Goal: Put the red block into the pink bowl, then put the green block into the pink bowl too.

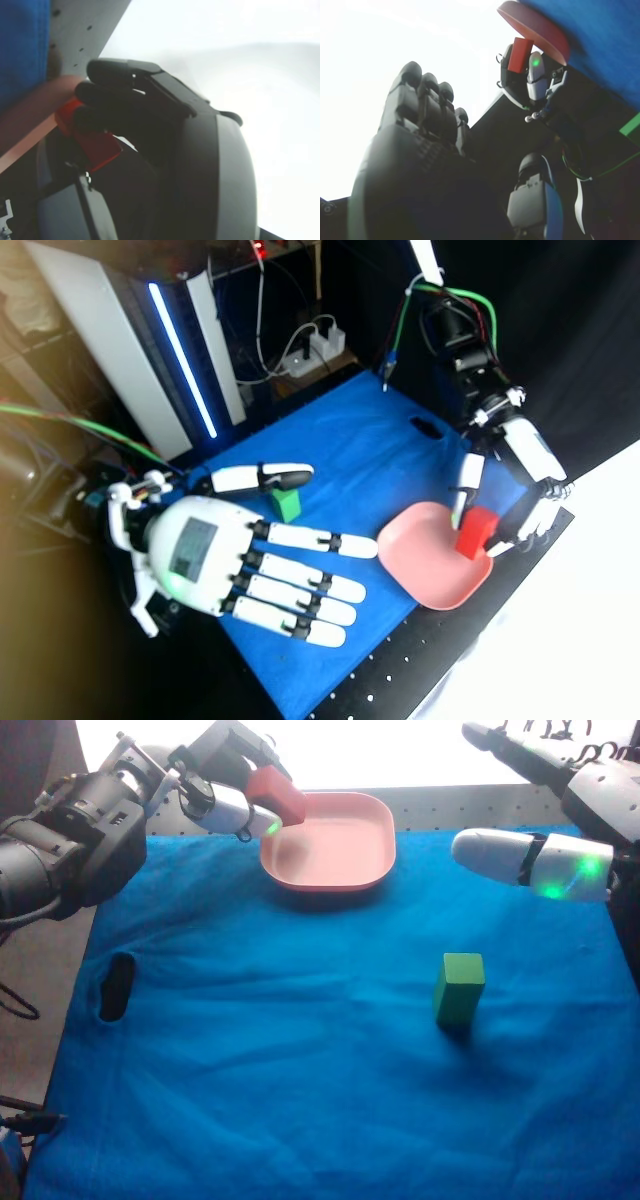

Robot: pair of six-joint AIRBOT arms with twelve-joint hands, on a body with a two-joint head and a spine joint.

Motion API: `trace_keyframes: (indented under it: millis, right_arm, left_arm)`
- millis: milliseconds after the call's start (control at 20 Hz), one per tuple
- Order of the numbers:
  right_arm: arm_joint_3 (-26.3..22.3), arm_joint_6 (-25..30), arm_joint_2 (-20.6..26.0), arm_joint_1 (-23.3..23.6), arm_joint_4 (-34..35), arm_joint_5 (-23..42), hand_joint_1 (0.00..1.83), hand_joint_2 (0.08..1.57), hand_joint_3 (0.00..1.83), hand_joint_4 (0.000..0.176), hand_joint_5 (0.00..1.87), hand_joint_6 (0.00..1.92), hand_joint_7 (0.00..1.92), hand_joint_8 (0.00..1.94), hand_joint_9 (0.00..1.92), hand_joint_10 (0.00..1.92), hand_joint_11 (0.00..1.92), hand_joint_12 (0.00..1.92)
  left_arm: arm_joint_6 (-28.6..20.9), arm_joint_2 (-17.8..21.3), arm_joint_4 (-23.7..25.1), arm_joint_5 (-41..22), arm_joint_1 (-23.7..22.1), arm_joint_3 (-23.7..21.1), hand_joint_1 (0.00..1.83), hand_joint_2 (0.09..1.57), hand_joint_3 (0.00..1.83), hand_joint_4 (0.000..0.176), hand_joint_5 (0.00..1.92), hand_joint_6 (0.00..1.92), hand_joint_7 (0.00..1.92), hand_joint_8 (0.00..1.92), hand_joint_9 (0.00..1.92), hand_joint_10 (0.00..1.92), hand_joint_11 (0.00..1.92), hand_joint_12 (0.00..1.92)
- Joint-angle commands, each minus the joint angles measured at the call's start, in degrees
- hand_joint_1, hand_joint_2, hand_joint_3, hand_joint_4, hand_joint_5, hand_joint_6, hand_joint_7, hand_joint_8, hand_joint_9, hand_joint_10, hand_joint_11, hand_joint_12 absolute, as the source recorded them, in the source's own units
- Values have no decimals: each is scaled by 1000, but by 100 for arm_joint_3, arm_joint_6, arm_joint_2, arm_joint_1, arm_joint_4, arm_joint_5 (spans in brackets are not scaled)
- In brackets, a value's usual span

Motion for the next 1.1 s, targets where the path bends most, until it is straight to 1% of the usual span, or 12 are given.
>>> trace_keyframes:
  millis: [0, 50, 150, 250, 350, 400, 500, 550, 600, 800, 950, 1050]
  right_arm:
    - [41, 41, -18, 83, -18, 722, 197, 931, 0, 160, 90, 1, 203, 0, 137, 1, 0, 180]
    - [42, 41, -21, 83, -18, 722, 207, 934, 0, 159, 92, 2, 205, 1, 139, 2, 0, 174]
    - [46, 48, -21, 83, -18, 722, 209, 932, 0, 156, 98, 4, 201, 3, 137, 4, 0, 166]
    - [47, 51, -21, 83, -18, 722, 201, 942, 1, 141, 89, 0, 180, 0, 128, 0, 0, 201]
    - [47, 52, -21, 83, -18, 722, 215, 934, 0, 145, 93, 1, 170, 0, 120, 0, 0, 200]
    - [47, 52, -21, 83, -18, 721, 204, 929, 0, 149, 92, 0, 180, 2, 119, 0, 0, 171]
    - [47, 52, -24, 82, -18, 720, 190, 923, 0, 147, 95, 0, 180, 1, 126, 1, 0, 208]
    - [47, 52, -24, 82, -17, 720, 185, 925, 0, 140, 99, 1, 179, 0, 134, 2, 0, 250]
    - [47, 52, -24, 82, -17, 720, 182, 929, 2, 145, 98, 0, 190, 5, 140, 4, 0, 260]
    - [47, 52, -33, 81, -14, 696, 180, 930, 2, 148, 84, 0, 186, 1, 131, 0, 0, 264]
    - [45, 53, -33, 81, -12, 671, 173, 931, 1, 144, 77, 0, 164, 0, 107, 0, 0, 258]
    - [37, 72, -33, 81, -9, 651, 198, 927, 0, 123, 82, 0, 150, 0, 105, 1, 0, 211]
  left_arm:
    - [-65, -29, -84, -603, -54, 67, 1301, 986, 1, 0, 1249, 364, 1421, 340, 1295, 435, 1000, 1079]
    - [-66, -32, -82, -591, -54, 71, 1297, 989, 0, 0, 1231, 415, 1411, 347, 1350, 360, 1018, 1110]
    - [-77, -45, -47, -598, -53, 71, 1405, 989, 0, 0, 1171, 476, 1423, 157, 1243, 746, 987, 899]
    - [-143, -45, 34, -625, -54, 72, 1309, 1004, 3, 0, 1318, 121, 1277, 691, 1235, 903, 983, 1408]
    - [-265, -43, 145, -676, -68, 73, 1309, 996, 0, 0, 1327, 134, 1313, 614, 1263, 732, 999, 1314]
    - [-283, -39, 189, -686, -74, 68, 1381, 1018, 1, 0, 1093, 675, 1305, 391, 1168, 813, 929, 999]
    - [-293, 8, 269, -699, -88, 16, 1193, 1084, 0, 0, 1015, 911, 1074, 114, 1032, 98, 804, 603]
    - [-293, 22, 286, -705, -94, -3, 1224, 1024, 0, 0, 856, 344, 975, 28, 968, 24, 769, 520]
    - [-293, 43, 313, -712, -109, -26, 1172, 983, 0, 0, 779, 94, 857, 5, 857, 4, 701, 406]
    - [-293, 138, 376, -788, -169, -136, 990, 840, 0, 16, 603, 0, 670, 0, 607, 0, 379, 208]
    - [-293, 218, 400, -868, -210, -240, 977, 784, 0, 0, 495, 0, 546, 0, 520, 0, 360, 179]
    - [-293, 339, 417, -973, -221, -388, 944, 776, 0, 35, 459, 0, 475, 0, 445, 0, 294, 149]
